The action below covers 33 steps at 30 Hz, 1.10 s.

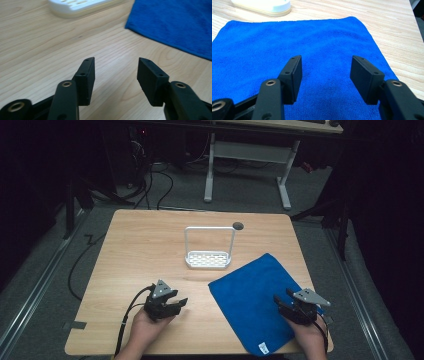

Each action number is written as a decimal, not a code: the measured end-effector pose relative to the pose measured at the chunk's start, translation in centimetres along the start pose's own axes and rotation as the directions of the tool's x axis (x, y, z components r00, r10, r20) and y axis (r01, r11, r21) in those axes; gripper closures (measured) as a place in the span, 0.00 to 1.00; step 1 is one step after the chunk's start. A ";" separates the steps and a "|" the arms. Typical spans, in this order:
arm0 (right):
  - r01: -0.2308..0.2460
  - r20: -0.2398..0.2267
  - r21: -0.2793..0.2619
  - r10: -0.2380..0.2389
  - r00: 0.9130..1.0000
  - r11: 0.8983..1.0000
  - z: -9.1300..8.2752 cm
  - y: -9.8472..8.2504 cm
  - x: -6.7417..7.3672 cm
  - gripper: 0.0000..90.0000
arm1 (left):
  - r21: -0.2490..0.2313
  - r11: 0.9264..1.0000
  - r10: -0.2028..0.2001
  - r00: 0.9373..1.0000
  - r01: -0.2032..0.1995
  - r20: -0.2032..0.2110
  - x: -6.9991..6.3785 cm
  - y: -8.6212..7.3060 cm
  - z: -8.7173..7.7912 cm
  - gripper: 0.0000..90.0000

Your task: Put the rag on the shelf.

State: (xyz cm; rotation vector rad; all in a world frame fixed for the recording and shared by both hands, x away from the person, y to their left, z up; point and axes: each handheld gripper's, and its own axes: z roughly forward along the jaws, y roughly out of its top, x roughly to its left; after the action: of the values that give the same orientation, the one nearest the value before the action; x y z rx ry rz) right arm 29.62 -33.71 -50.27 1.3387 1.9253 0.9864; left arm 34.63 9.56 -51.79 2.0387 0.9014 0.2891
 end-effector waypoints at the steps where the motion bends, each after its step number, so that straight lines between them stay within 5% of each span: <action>1: -0.003 -0.001 0.003 0.003 1.000 1.000 0.0 0.0 0.0 0.49 | -0.001 1.000 0.010 1.000 -0.010 0.010 -0.4 0.2 0.2 0.59; 7: -0.018 -0.006 0.005 0.018 1.000 1.000 -0.2 -0.2 -0.3 0.52 | 0.005 0.999 0.036 0.993 -0.037 0.112 -3.7 1.6 2.1 0.81; 11: -0.016 -0.007 0.008 0.016 1.000 1.000 -0.1 -0.1 -0.3 0.52 | 0.022 0.995 0.094 0.980 -0.099 0.176 -7.0 2.4 3.7 0.93; 16: -0.015 -0.011 0.011 0.015 1.000 1.000 -0.1 -0.1 -0.3 0.53 | 0.037 0.986 0.153 0.967 -0.163 0.204 -9.7 2.7 5.5 1.00; 22: -0.020 -0.016 0.013 0.020 1.000 1.000 0.0 -0.2 -0.5 0.53 | 0.050 0.983 0.161 0.961 -0.176 0.225 -11.2 3.4 7.2 1.00; 25: -0.018 -0.017 0.011 0.018 1.000 1.000 0.0 -0.2 -0.5 0.53 | 0.102 0.971 0.189 0.957 -0.216 0.222 -11.9 3.4 8.5 1.00; 33: -0.023 -0.017 0.007 0.023 1.000 1.000 -0.1 -0.1 -0.6 0.53 | 0.116 0.967 0.198 0.953 -0.228 0.229 -11.0 2.7 7.2 1.00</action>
State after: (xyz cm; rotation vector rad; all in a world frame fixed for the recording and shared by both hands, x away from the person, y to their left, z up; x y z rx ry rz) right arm 29.62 -34.32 -50.28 1.3629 1.9318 1.0066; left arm 31.72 -3.53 -52.64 2.2530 0.5816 0.1182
